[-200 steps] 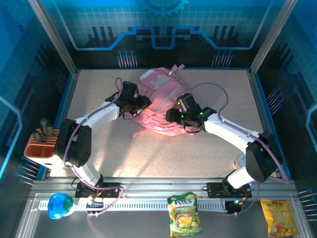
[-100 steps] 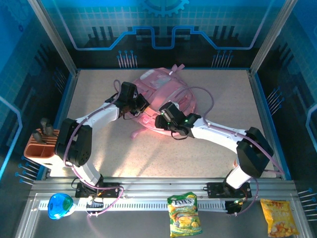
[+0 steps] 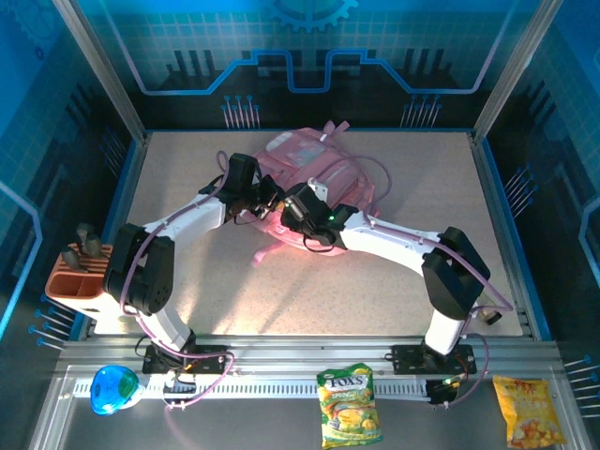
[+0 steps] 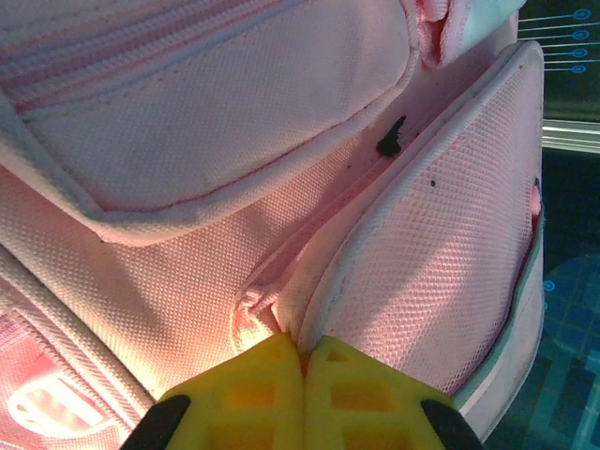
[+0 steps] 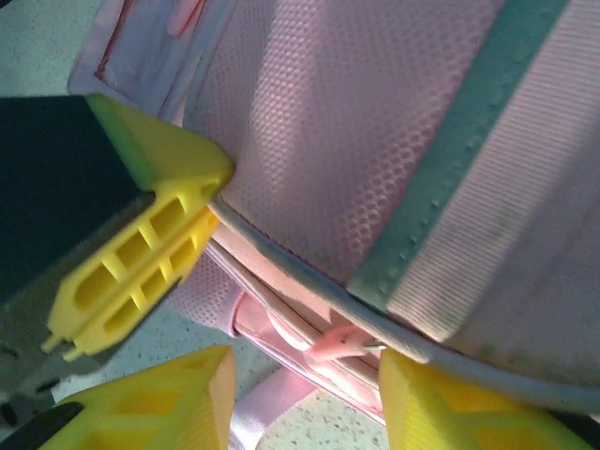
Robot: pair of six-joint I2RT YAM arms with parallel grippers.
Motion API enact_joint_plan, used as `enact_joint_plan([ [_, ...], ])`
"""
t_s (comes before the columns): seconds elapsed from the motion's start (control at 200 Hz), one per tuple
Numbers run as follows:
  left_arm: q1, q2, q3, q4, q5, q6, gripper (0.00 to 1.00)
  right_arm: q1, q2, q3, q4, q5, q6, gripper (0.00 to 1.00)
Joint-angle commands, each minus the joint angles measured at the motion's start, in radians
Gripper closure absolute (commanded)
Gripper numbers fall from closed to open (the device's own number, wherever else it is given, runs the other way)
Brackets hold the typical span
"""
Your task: Pack the student bag
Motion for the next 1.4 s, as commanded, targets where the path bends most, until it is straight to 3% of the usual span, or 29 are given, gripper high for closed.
enact_joint_plan([
  [0.0, -0.01, -0.001, 0.003, 0.051, 0.084, 0.001, 1.0, -0.001, 0.046, 0.061, -0.073, 0.05, 0.049, 0.57],
  [0.27, -0.009, 0.001, 0.008, 0.048, 0.085, 0.002, 1.0, -0.002, 0.067, 0.084, -0.167, 0.122, 0.116, 0.66],
  [0.54, -0.01, 0.001, 0.01, 0.047, 0.085, 0.001, 1.0, -0.018, 0.117, 0.135, -0.19, 0.124, 0.136, 0.64],
  [0.785, -0.008, 0.001, 0.013, 0.028, 0.068, 0.014, 1.0, -0.025, 0.098, 0.121, -0.218, 0.153, 0.125, 0.84],
  [0.95, -0.003, 0.018, 0.03, 0.01, 0.044, 0.037, 1.0, -0.031, 0.013, 0.018, -0.234, 0.2, 0.096, 0.89],
  [1.211, 0.011, 0.046, 0.055, -0.013, 0.031, 0.07, 1.0, -0.061, -0.14, -0.177, -0.219, 0.324, -0.087, 0.94],
  [1.396, 0.018, 0.046, 0.066, -0.026, 0.026, 0.085, 1.0, -0.117, -0.174, -0.215, -0.059, 0.25, -0.391, 0.98],
])
